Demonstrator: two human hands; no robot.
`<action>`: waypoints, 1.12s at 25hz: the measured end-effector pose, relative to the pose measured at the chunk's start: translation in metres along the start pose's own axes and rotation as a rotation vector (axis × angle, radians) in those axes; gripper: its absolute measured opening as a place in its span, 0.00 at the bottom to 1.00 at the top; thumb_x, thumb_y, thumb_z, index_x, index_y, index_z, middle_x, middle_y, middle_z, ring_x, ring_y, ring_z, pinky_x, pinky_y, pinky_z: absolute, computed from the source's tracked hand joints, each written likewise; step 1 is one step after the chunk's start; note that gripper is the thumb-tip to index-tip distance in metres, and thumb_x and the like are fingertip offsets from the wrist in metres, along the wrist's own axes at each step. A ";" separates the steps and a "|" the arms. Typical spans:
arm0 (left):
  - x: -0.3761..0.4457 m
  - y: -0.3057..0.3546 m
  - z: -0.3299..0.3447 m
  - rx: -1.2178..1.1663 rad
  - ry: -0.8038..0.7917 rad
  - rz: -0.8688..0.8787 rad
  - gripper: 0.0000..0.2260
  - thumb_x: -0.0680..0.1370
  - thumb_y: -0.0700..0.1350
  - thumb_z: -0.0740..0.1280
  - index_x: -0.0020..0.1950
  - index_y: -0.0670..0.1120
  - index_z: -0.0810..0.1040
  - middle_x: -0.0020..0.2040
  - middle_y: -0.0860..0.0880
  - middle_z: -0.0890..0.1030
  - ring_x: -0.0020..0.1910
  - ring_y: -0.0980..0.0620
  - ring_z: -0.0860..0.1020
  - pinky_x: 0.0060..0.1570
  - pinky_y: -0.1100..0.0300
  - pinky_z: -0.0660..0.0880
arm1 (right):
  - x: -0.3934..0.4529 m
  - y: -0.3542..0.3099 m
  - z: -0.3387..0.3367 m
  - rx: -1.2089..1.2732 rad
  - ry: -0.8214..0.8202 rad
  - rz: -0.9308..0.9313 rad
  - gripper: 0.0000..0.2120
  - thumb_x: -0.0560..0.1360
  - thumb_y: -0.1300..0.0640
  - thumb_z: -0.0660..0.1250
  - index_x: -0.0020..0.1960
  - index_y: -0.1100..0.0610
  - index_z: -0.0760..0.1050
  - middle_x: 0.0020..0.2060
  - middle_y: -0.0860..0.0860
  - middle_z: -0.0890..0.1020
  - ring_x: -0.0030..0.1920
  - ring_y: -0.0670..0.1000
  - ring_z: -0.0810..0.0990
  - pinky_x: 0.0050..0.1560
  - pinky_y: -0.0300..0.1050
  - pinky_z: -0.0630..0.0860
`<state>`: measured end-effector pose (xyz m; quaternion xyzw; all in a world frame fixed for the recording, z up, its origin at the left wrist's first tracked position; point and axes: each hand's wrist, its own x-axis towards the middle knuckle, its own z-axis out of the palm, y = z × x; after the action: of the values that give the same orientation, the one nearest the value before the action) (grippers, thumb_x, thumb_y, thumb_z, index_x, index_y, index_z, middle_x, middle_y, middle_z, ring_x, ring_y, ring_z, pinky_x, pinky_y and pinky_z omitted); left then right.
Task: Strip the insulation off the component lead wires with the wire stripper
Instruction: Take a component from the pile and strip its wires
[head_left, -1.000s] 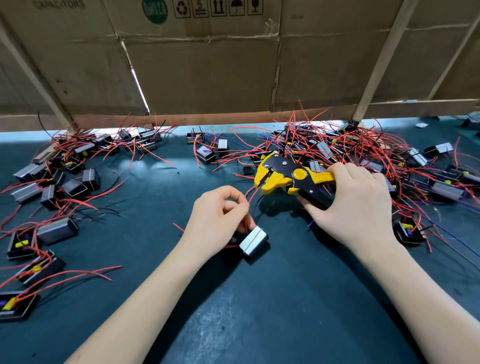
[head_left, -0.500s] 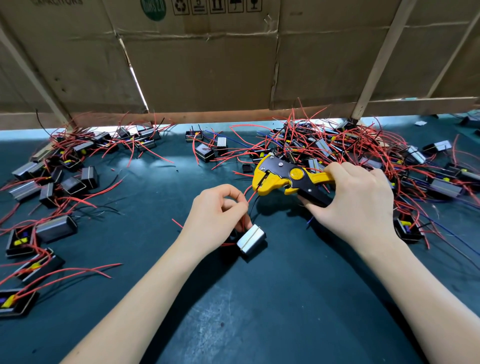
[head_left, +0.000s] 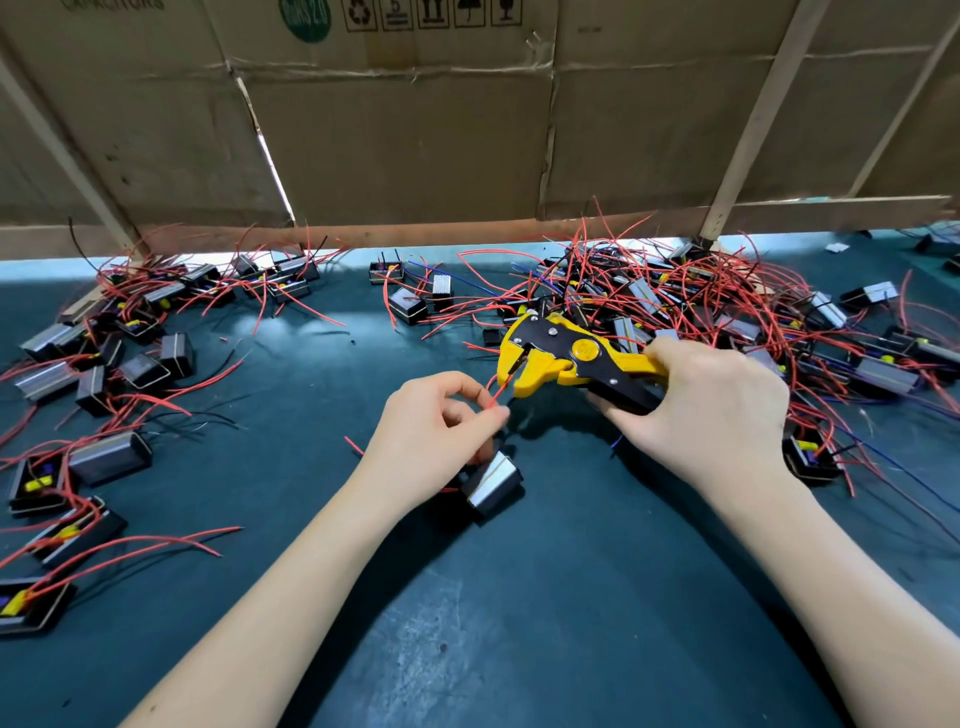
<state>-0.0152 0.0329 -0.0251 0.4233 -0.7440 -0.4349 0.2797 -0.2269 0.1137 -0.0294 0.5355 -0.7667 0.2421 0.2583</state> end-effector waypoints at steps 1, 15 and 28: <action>0.000 0.000 0.000 0.034 -0.017 0.012 0.03 0.76 0.43 0.71 0.42 0.45 0.81 0.22 0.54 0.75 0.25 0.57 0.72 0.32 0.70 0.69 | 0.000 0.000 0.002 -0.012 0.011 -0.015 0.27 0.66 0.33 0.72 0.41 0.58 0.76 0.35 0.55 0.79 0.39 0.61 0.79 0.39 0.49 0.65; 0.004 -0.004 -0.003 0.001 0.005 0.003 0.07 0.77 0.41 0.70 0.39 0.42 0.79 0.24 0.52 0.76 0.23 0.56 0.70 0.28 0.70 0.69 | 0.001 0.014 0.009 -0.128 -0.083 0.057 0.28 0.65 0.37 0.72 0.51 0.60 0.75 0.43 0.56 0.78 0.47 0.60 0.75 0.48 0.53 0.62; 0.006 -0.009 0.001 -0.026 0.002 -0.011 0.08 0.77 0.41 0.69 0.38 0.43 0.78 0.24 0.52 0.75 0.23 0.56 0.69 0.28 0.69 0.68 | 0.002 0.003 0.000 0.007 -0.141 0.019 0.24 0.65 0.36 0.73 0.44 0.56 0.77 0.38 0.52 0.80 0.43 0.60 0.81 0.42 0.49 0.66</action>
<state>-0.0153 0.0257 -0.0331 0.4243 -0.7357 -0.4455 0.2834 -0.2305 0.1134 -0.0281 0.5450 -0.7872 0.2089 0.1992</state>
